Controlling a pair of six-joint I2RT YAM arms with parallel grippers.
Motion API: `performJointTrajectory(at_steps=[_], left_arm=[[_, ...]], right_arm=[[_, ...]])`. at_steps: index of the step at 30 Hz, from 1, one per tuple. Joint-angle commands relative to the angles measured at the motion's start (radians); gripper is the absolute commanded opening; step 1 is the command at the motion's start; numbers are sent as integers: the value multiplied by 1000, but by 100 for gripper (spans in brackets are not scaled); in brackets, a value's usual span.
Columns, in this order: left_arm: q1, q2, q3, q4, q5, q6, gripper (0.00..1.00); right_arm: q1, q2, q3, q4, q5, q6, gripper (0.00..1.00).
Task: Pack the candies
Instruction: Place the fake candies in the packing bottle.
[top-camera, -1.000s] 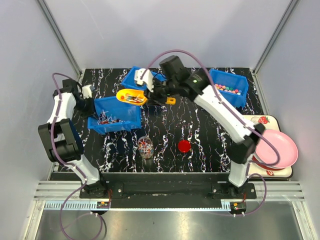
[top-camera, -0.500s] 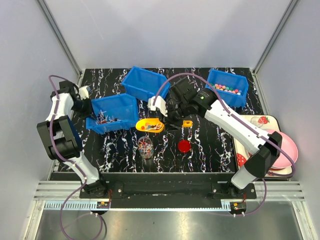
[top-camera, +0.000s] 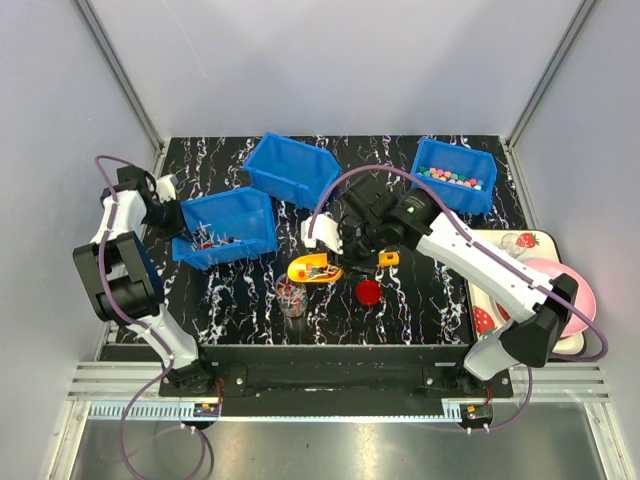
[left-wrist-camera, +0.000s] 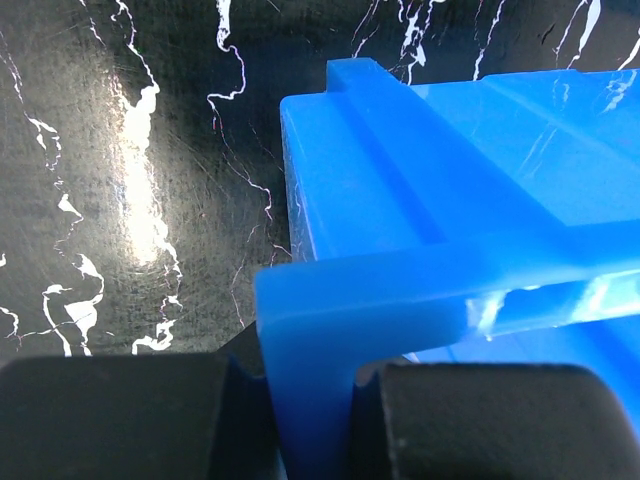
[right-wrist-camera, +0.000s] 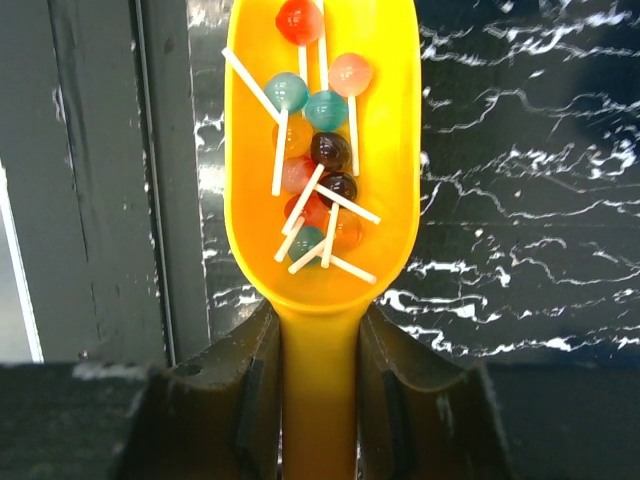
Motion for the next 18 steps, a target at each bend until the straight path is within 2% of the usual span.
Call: performJointTrajectory(at_steps=[1, 18], left_arm=[[8, -76, -2, 41, 86, -28, 0], [9, -104, -39, 61, 107, -30, 0]], right_arm=[[35, 22, 38, -62, 78, -27, 0], [95, 133, 126, -120, 207, -59, 0]])
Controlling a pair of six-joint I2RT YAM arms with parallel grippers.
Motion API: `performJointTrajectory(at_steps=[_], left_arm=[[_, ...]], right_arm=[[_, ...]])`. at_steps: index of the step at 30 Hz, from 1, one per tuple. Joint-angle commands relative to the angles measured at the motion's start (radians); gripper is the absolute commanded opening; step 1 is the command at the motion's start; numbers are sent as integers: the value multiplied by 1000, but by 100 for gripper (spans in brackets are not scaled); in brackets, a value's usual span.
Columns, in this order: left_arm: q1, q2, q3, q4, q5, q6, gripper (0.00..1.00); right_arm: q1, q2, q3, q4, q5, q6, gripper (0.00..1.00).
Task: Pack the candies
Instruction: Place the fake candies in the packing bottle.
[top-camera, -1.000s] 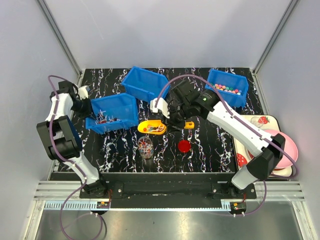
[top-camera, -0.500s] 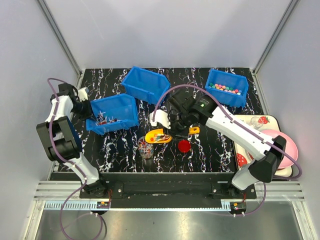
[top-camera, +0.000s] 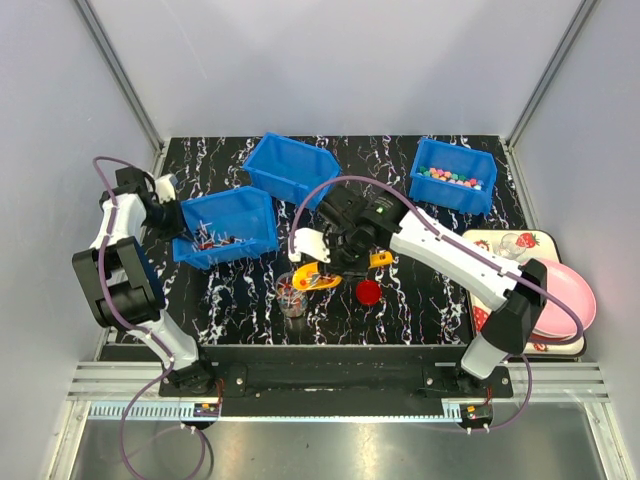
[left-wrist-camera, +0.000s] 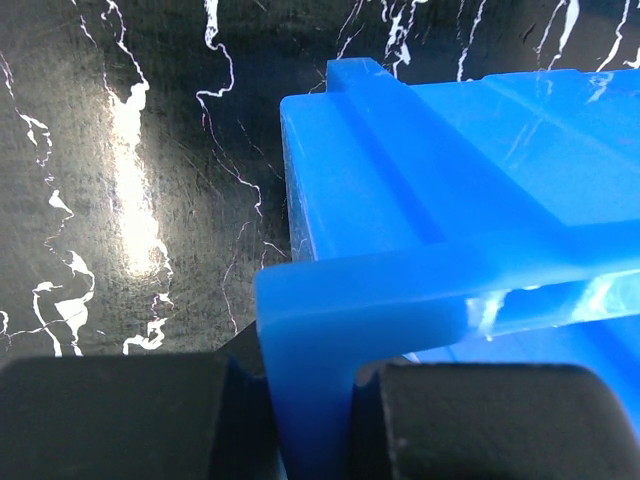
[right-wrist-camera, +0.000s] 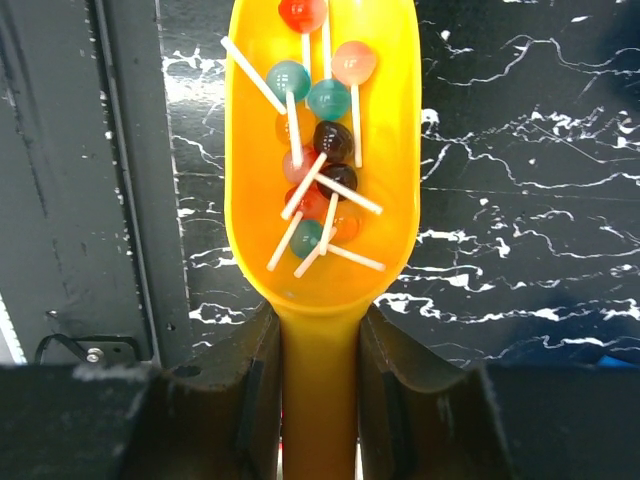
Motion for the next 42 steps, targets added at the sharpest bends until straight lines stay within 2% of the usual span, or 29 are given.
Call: performJointTrajectory(at_steps=[1, 42], left_arm=[[6, -62, 2, 34, 91, -22, 0], [7, -74, -4, 37, 126, -21, 0]], right_arm=[[15, 11, 63, -17, 52, -24, 0], [87, 102, 193, -125, 238, -94, 0]])
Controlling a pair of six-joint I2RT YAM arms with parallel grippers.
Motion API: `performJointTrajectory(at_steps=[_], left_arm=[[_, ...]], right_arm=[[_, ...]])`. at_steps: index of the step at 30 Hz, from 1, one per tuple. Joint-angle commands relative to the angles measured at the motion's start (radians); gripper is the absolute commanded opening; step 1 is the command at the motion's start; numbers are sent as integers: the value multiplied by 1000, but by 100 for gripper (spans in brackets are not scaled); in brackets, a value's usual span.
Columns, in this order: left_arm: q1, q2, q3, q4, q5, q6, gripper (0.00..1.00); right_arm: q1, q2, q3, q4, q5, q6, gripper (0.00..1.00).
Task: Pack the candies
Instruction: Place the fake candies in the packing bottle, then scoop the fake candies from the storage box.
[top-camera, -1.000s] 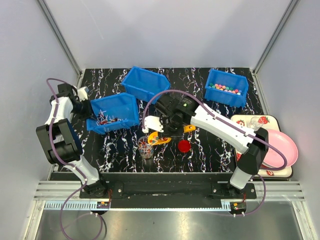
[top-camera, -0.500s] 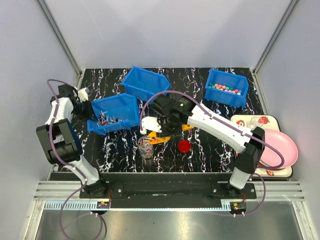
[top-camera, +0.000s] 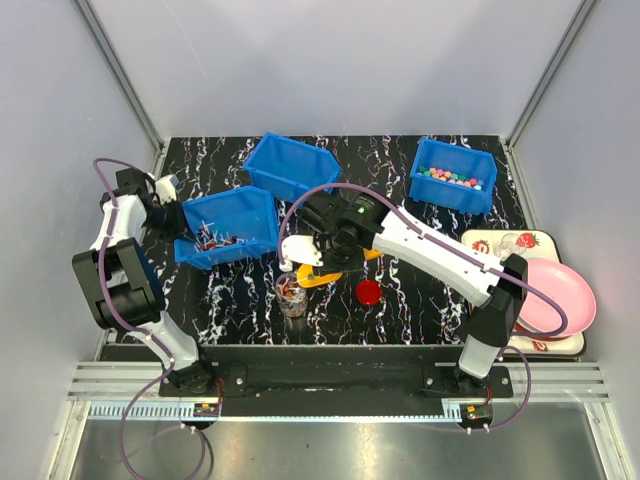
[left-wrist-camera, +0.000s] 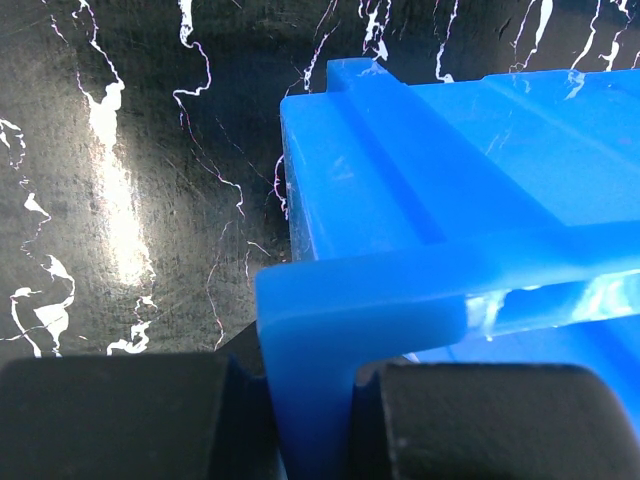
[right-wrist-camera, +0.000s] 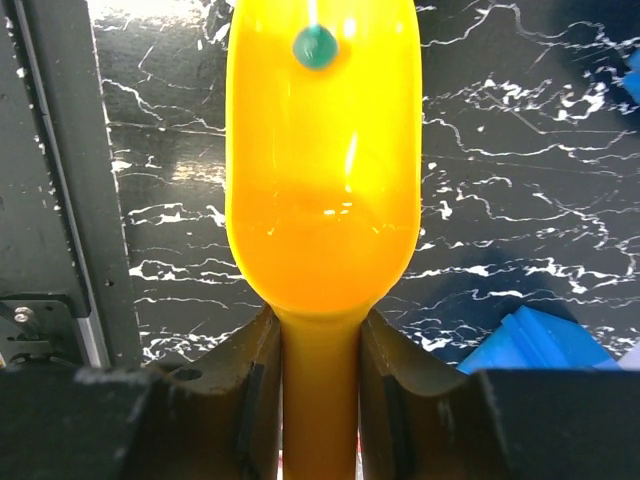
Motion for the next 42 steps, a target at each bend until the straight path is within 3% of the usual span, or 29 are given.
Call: performJointTrajectory(at_steps=[1, 18, 32, 42], left_arm=[[7, -61, 12, 31, 92, -21, 0], [7, -64, 12, 31, 100, -21, 0], [-27, -132, 40, -4, -3, 30, 0], [-96, -147, 104, -90, -124, 68, 0]], right_arm=[[23, 6, 60, -21, 47, -24, 0], [73, 33, 98, -66, 165, -59, 0], [37, 39, 204, 187, 338, -148, 0], [15, 251, 439, 272, 311, -247, 0]])
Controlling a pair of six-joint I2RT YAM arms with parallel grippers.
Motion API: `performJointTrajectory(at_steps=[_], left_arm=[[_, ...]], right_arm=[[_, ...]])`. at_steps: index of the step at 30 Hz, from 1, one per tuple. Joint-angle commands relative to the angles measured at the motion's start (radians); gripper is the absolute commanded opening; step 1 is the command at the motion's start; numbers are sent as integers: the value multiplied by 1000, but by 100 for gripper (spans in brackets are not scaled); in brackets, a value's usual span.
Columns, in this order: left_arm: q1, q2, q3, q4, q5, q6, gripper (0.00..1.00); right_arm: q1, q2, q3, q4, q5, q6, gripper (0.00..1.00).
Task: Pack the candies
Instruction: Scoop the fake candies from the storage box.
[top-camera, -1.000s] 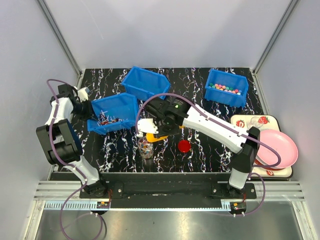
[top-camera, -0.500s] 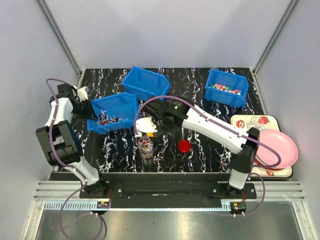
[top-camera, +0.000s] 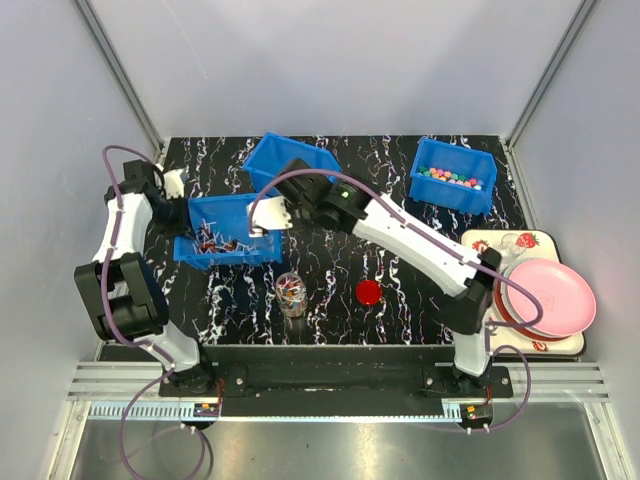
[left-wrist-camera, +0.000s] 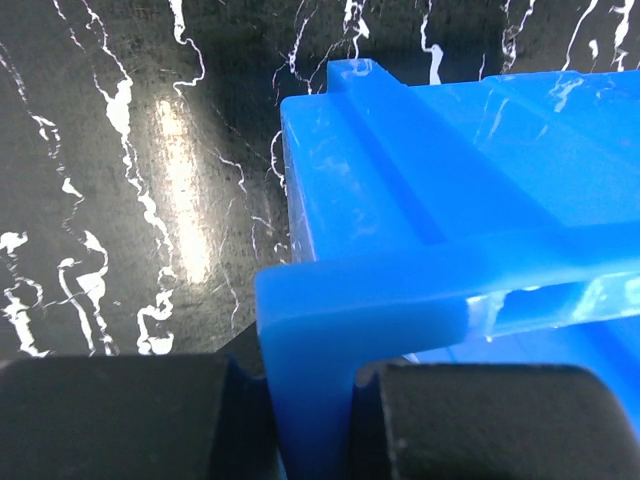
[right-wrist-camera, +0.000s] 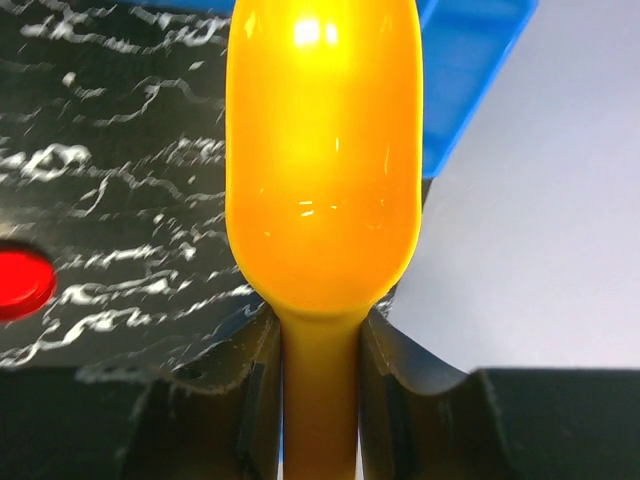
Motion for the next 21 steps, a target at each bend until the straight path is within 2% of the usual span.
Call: performJointTrajectory(at_steps=[1, 4, 7, 21], left_arm=[[-25, -61, 93, -29, -30, 10, 0], [-54, -68, 105, -39, -53, 8, 0], [-79, -75, 116, -47, -68, 2, 0], [-160, -104, 145, -43, -108, -22, 0]], right_arm=[[0, 118, 184, 48, -2, -73, 0], [2, 218, 313, -13, -59, -88, 0], [5, 299, 373, -41, -78, -119, 0], [35, 474, 406, -36, -53, -270, 0]])
